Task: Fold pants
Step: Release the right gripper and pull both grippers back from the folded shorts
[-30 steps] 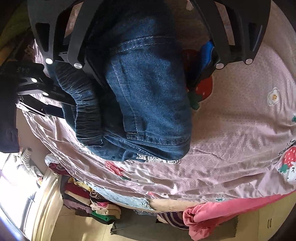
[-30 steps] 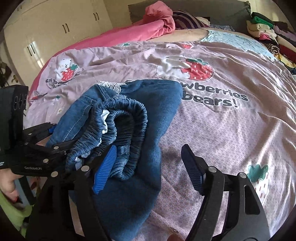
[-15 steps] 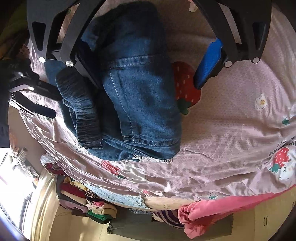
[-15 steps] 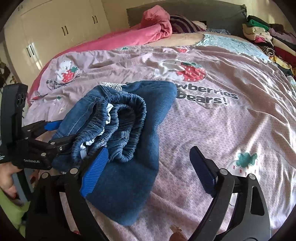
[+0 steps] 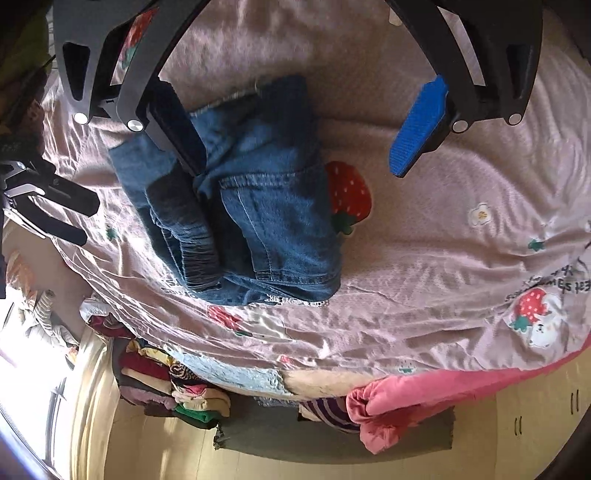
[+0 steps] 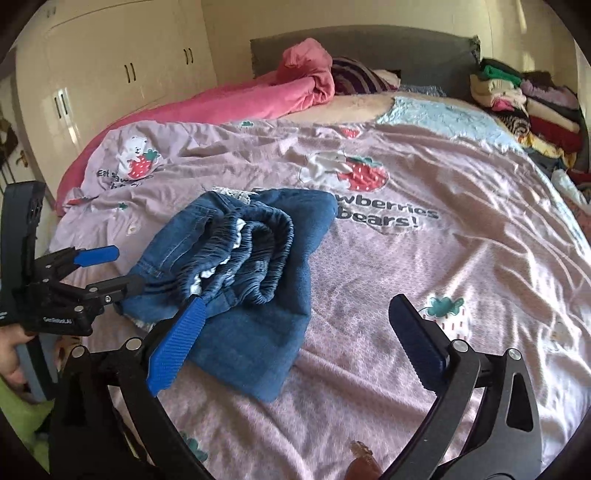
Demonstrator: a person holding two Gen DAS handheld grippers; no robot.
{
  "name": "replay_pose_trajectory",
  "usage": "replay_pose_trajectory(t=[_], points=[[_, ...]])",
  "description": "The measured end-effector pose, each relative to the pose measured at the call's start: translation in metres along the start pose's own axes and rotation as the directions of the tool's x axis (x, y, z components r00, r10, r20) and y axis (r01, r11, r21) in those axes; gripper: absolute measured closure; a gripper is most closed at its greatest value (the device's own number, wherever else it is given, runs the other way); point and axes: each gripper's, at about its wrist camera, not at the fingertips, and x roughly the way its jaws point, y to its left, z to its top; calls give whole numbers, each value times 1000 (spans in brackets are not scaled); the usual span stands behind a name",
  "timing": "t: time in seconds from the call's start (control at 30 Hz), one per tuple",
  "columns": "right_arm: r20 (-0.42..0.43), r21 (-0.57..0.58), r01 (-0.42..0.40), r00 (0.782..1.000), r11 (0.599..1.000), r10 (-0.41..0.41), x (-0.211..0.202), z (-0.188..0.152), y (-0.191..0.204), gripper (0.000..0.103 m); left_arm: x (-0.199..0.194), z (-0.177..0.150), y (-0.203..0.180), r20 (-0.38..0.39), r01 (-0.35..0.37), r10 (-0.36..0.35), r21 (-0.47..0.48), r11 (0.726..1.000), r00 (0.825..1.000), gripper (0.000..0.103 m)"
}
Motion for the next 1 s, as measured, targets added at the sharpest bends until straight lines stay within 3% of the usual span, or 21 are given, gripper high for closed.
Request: replay_pose_trajectory(t=[0.6, 1.0], points=[[97, -30, 23, 995, 999, -20, -67, -13, 19, 9, -60, -28, -10, 51, -1, 1, 15, 1000, 999, 4], [72, -2, 32, 997, 999, -32, -83, -45, 26, 9, -82, -53, -15, 48, -14, 13, 29, 999, 999, 4]])
